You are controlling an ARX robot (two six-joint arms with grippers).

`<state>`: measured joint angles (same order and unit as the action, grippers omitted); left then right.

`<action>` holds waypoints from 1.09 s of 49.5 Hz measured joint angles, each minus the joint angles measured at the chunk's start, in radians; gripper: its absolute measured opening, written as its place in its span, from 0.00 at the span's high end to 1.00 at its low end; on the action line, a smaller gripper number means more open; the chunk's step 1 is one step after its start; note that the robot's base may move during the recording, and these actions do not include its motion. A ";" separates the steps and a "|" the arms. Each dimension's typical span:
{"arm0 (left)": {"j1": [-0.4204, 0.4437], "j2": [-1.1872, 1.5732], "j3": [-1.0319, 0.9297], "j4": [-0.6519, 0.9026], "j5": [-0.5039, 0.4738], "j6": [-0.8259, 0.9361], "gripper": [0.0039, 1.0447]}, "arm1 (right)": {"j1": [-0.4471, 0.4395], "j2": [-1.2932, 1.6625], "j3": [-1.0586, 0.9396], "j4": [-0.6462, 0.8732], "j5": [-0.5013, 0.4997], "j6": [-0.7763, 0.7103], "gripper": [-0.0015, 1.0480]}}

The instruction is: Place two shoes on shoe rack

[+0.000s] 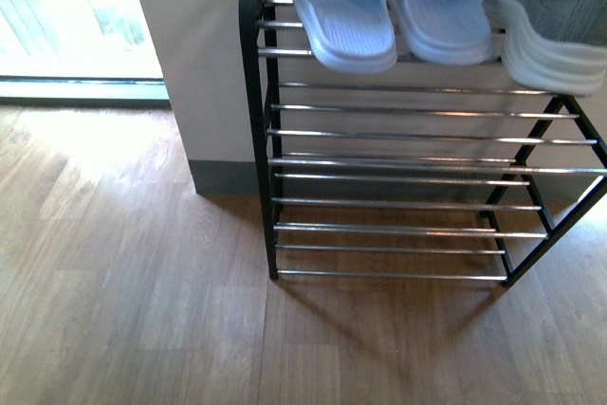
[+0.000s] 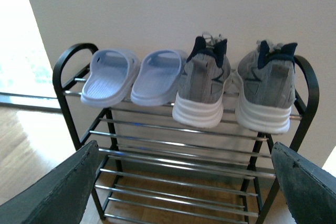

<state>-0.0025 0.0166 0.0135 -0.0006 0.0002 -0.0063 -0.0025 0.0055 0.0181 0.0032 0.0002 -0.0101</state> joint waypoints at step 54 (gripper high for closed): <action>0.000 0.000 0.000 0.000 0.000 0.000 0.09 | 0.000 -0.001 0.000 -0.002 0.000 0.002 0.09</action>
<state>-0.0025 0.0162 0.0135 -0.0006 -0.0002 -0.0063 -0.0021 0.0044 0.0181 0.0013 0.0002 -0.0078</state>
